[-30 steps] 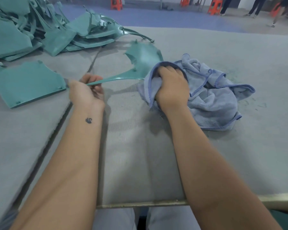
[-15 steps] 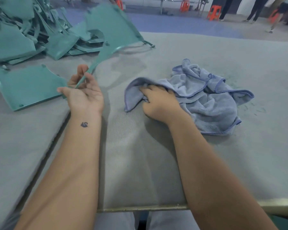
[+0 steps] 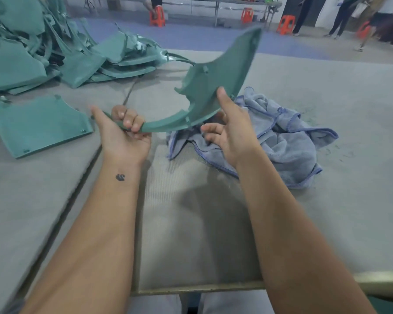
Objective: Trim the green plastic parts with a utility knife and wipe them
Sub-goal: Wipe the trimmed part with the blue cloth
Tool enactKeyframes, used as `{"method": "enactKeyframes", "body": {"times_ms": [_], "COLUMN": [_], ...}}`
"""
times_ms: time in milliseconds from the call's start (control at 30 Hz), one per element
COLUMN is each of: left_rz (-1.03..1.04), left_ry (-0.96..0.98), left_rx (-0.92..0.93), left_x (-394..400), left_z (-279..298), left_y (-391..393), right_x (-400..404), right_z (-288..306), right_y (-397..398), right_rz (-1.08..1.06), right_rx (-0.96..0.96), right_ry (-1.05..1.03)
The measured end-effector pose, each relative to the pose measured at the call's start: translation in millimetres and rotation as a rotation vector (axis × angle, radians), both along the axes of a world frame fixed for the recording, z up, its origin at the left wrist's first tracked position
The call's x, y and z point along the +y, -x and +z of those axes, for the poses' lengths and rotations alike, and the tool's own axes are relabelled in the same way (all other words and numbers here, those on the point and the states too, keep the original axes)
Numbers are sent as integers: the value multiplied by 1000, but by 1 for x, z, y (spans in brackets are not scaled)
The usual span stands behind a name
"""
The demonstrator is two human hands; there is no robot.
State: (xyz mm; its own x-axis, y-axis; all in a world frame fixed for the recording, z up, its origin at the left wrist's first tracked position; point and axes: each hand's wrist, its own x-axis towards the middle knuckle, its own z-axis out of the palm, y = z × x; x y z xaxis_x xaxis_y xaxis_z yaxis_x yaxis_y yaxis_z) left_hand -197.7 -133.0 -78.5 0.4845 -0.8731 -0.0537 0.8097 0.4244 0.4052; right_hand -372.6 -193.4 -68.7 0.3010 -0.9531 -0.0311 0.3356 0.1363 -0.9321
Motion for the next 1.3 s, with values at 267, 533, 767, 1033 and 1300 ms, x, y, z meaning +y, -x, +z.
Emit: {"method": "enactKeyframes", "body": {"times_ms": [267,533,767,1033,1300], "left_rz": [14,-90,-259,-48,25], "left_ry": [-83,-513,-394,-312,-299], "left_rx": [-122,-659,-515,-428,-323], "left_x": [2,-11,-7,-18,-9], "left_z": [-1,-5,1,-5,-5], "left_y": [-6,8,23,27,33], "right_x": [-1,-9,-9,20,32], "right_z": [1,-5,-5,-2,-7], "right_y": [22,30,23,-7,-10], "right_rz": [183,200,291,157,-226], "right_rx": [-602,-371,-176,-587,-290], "right_ry": [-239,-62,-20,-144,-71]}}
